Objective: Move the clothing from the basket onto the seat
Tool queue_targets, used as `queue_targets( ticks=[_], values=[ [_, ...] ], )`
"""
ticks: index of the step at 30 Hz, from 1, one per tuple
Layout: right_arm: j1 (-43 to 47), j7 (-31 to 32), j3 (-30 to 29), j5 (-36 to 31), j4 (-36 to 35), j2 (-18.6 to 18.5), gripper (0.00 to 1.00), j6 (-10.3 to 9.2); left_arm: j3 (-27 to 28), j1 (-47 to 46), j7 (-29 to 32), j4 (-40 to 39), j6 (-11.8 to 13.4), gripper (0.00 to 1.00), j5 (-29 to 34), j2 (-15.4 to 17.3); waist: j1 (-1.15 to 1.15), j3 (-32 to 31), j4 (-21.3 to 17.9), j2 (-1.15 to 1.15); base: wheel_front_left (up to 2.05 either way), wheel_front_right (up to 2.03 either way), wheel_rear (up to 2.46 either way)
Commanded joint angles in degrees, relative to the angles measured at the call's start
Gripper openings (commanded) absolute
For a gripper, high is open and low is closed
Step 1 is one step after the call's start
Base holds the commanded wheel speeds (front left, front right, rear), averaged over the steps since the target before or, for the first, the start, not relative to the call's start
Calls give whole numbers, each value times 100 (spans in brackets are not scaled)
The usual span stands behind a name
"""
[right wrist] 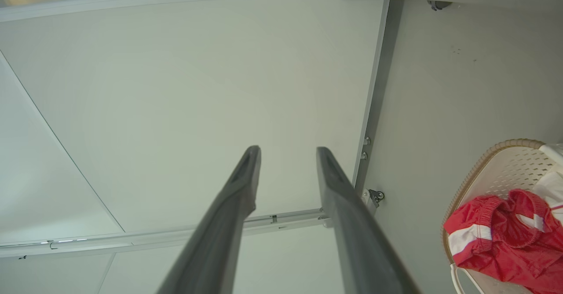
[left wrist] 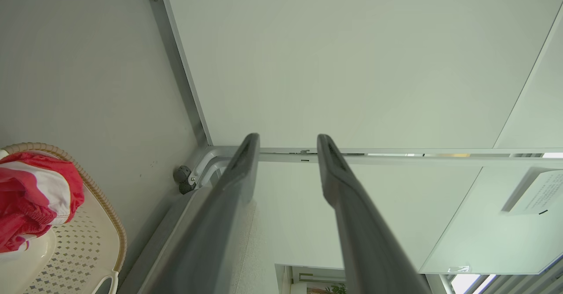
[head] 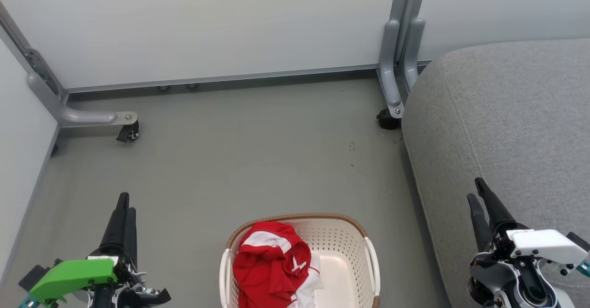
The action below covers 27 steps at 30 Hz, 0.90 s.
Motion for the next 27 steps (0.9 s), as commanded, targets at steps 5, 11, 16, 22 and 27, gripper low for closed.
queue_targets(
  ticks=[5, 11, 16, 22, 27],
  values=[
    [-82, -209, 133, -141, -187, -35, 100, 2, -211, -154, -196, -160, -1, 100, 60, 22, 0, 11, -1, 0, 0, 0, 0],
    [-112, -383, 257, -598, -284, -97, 100, 2, -353, -241, -383, -282, -1, 100, 483, 79, 0, 26, -3, 0, 0, 0, 0],
    [-143, -508, 300, -1323, -417, -109, 100, 2, -384, -276, -507, -453, -2, 100, 1149, 85, 0, 41, -3, 0, 0, 0, 0],
    [-148, -651, 384, -2214, -602, -103, 100, 2, -488, -260, -650, -599, -2, 100, 1978, 106, 0, 50, -5, 0, 0, 0, 0],
    [-125, -768, 526, -2956, -731, -154, 100, 3, -585, -234, -767, -648, -2, 100, 2633, 144, 0, 49, -6, 0, 0, 0, 0]
  ],
)
